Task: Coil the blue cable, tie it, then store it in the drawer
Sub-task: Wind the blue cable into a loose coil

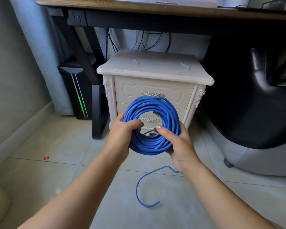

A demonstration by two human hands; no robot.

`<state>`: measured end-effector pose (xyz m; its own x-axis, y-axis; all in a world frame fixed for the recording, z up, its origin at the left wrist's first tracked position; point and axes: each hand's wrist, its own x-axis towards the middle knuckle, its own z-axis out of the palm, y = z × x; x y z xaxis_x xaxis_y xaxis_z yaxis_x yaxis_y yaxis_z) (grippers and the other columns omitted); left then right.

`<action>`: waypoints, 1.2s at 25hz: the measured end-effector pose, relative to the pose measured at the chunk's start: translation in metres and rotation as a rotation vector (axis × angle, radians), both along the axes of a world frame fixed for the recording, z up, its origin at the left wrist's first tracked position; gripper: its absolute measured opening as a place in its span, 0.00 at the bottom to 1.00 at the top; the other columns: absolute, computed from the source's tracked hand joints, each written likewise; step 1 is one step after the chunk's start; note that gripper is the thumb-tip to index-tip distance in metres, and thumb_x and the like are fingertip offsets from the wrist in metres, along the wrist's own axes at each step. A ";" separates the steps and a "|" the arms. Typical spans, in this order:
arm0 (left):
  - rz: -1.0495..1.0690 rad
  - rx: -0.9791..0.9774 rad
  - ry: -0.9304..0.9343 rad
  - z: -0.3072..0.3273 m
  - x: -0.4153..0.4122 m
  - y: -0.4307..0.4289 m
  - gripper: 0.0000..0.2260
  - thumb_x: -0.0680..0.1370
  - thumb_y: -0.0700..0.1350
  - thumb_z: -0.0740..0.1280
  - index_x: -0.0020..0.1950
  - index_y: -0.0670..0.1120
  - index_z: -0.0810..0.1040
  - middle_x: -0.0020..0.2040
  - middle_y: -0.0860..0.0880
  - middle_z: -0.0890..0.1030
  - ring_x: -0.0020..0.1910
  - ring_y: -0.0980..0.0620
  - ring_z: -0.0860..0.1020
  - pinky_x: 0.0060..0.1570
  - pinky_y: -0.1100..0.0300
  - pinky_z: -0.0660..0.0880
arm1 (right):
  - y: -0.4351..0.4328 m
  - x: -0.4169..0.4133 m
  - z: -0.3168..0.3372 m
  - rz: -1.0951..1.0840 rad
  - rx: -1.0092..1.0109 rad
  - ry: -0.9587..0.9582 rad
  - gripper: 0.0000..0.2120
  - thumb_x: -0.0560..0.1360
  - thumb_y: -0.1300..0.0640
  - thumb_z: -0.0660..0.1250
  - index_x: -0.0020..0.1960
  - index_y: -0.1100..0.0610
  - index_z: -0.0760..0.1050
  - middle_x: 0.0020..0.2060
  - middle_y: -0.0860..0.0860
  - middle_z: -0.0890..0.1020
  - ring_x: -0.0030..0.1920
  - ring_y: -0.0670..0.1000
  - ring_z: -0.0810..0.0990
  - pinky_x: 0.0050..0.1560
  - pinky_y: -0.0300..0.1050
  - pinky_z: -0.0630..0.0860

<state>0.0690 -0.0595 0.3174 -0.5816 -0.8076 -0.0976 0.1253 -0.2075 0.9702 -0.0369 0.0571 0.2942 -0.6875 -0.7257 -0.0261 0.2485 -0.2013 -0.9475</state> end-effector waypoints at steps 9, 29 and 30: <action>-0.214 0.068 -0.148 -0.017 -0.004 0.008 0.21 0.66 0.46 0.73 0.58 0.44 0.76 0.41 0.47 0.82 0.44 0.48 0.83 0.52 0.49 0.77 | -0.002 -0.010 -0.005 -0.220 0.101 -0.033 0.18 0.65 0.69 0.69 0.50 0.53 0.74 0.42 0.56 0.79 0.43 0.58 0.81 0.53 0.59 0.79; -0.231 -0.262 -0.120 -0.001 0.005 0.006 0.12 0.61 0.36 0.68 0.43 0.46 0.77 0.32 0.52 0.75 0.32 0.52 0.72 0.36 0.59 0.70 | 0.012 -0.018 0.024 0.032 0.212 0.328 0.24 0.64 0.61 0.78 0.59 0.51 0.77 0.49 0.51 0.85 0.49 0.51 0.85 0.53 0.47 0.80; -0.197 -0.216 -0.083 -0.002 0.004 0.005 0.12 0.61 0.35 0.68 0.43 0.44 0.77 0.32 0.50 0.75 0.33 0.50 0.72 0.37 0.57 0.69 | 0.014 -0.020 0.023 0.048 0.205 0.235 0.23 0.64 0.60 0.77 0.58 0.52 0.78 0.47 0.52 0.85 0.47 0.53 0.85 0.53 0.50 0.80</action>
